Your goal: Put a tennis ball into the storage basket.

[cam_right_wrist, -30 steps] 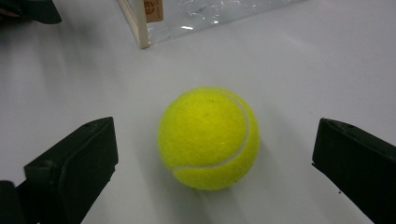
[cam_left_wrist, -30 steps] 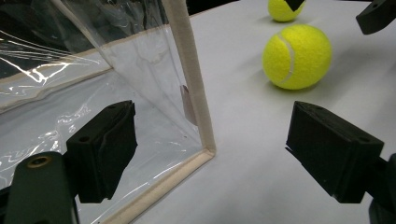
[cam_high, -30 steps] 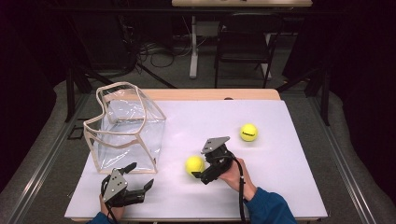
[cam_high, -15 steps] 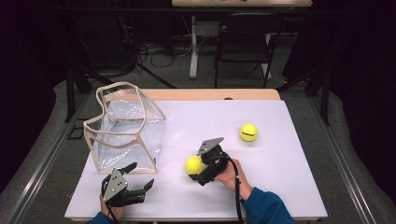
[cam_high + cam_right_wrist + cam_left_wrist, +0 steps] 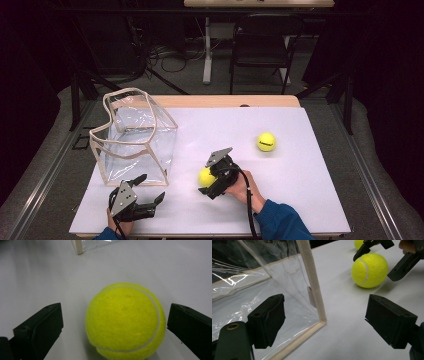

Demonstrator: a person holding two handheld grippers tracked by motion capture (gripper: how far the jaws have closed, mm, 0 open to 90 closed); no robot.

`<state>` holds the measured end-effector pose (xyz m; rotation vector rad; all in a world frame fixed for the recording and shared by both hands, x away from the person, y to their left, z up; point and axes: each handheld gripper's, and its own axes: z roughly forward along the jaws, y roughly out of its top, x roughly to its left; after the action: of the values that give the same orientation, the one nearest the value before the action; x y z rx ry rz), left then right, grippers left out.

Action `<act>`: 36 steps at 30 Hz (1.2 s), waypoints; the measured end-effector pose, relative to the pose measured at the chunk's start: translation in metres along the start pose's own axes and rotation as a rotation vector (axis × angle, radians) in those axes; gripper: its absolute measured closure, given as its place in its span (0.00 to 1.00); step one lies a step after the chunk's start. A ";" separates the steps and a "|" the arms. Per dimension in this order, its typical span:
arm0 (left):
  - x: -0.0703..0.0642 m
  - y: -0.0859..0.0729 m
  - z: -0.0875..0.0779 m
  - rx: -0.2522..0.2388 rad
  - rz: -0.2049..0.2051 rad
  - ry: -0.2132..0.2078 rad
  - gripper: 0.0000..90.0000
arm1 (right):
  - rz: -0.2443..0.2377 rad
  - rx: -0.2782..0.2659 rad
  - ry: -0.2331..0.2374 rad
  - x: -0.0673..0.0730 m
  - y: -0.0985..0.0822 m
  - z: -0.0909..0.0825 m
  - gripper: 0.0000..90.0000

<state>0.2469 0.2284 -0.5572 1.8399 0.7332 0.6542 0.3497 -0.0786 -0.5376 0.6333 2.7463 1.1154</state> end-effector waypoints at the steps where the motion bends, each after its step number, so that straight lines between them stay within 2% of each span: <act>1: 0.000 0.000 0.000 0.000 -0.001 0.001 0.18 | 0.001 0.004 -0.005 -0.001 0.000 0.001 0.00; 4: 0.001 -0.001 0.000 0.001 -0.007 0.000 0.18 | 0.007 0.003 -0.006 -0.003 0.000 0.002 0.01; 5: 0.001 -0.001 0.000 0.001 -0.007 0.000 0.18 | 0.015 0.009 -0.017 -0.003 0.000 0.002 0.06; 9: 0.000 0.000 0.000 0.001 -0.002 -0.004 0.18 | 0.016 0.008 -0.022 -0.004 -0.001 0.001 0.12; 16: 0.000 0.000 0.000 0.000 -0.003 -0.004 0.18 | 0.018 0.020 -0.033 -0.002 -0.002 0.001 0.17; 19: 0.000 0.000 -0.001 -0.002 -0.003 -0.004 0.18 | 0.007 0.022 -0.047 -0.002 -0.002 0.002 0.27; 36: 0.000 0.000 -0.001 -0.008 -0.001 -0.008 0.18 | -0.003 0.009 -0.053 -0.001 -0.003 0.002 0.29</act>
<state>0.2461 0.2289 -0.5568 1.8339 0.7254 0.6478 0.3499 -0.0795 -0.5409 0.6493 2.7089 1.0701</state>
